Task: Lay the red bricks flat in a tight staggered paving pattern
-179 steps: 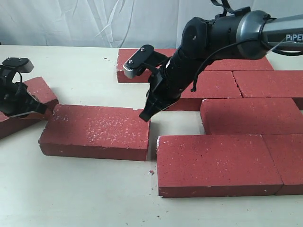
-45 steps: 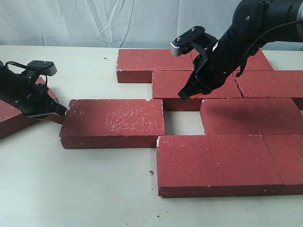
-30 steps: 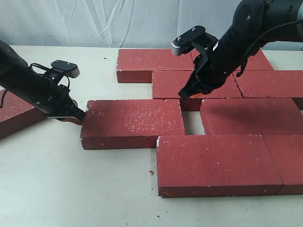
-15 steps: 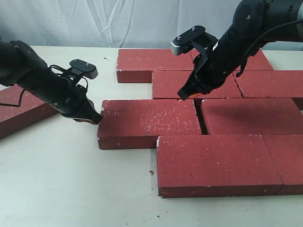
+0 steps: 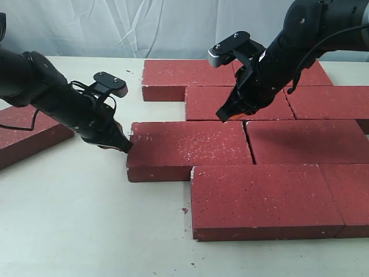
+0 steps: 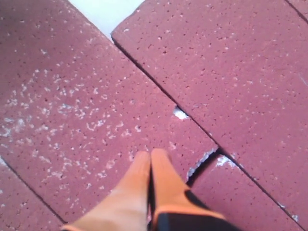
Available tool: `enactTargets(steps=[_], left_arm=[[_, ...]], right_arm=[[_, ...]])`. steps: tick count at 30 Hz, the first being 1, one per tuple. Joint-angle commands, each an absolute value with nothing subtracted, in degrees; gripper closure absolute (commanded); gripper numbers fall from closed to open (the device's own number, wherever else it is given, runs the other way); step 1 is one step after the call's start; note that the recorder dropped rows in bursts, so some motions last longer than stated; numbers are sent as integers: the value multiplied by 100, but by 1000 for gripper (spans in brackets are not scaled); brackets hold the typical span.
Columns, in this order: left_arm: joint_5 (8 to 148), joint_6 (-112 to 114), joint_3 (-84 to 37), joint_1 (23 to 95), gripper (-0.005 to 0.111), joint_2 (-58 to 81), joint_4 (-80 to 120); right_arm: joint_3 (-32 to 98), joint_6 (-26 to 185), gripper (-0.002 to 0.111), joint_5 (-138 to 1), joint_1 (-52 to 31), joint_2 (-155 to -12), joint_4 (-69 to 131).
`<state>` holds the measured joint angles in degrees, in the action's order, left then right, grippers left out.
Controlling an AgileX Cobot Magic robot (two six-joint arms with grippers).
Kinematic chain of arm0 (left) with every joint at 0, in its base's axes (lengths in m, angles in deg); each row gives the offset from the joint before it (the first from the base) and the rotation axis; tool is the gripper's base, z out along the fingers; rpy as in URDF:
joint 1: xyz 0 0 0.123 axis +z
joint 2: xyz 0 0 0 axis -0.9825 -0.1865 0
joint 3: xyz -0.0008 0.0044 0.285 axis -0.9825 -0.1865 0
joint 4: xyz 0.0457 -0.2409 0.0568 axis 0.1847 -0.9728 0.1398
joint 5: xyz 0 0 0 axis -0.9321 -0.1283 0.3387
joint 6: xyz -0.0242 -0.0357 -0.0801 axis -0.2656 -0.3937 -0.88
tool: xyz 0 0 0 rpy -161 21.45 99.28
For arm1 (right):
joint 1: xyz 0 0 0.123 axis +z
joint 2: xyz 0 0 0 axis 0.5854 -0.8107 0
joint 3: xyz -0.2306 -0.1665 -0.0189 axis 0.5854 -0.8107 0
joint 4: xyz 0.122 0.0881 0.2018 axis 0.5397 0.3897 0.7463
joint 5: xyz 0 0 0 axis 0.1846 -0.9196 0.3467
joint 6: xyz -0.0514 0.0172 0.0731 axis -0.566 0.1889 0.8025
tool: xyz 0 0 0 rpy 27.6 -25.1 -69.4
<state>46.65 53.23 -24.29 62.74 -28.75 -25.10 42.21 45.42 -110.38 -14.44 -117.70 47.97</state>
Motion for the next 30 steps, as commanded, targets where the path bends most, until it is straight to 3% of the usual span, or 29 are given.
enactTargets(steps=[1,13,30], left_arm=[[4670,5315,-2255,6142,106,-3118,-2578],[3940,5304,-1963,6088,106,-3359,-2180],[4297,4923,-1961,6360,106,-3286,-1396]], right_arm=[[4200,4538,109,-10967,-1472,-11720,4820],[4200,4538,109,-10967,-1472,-11720,4820],[4200,4538,109,-10867,-1472,-11720,4818]])
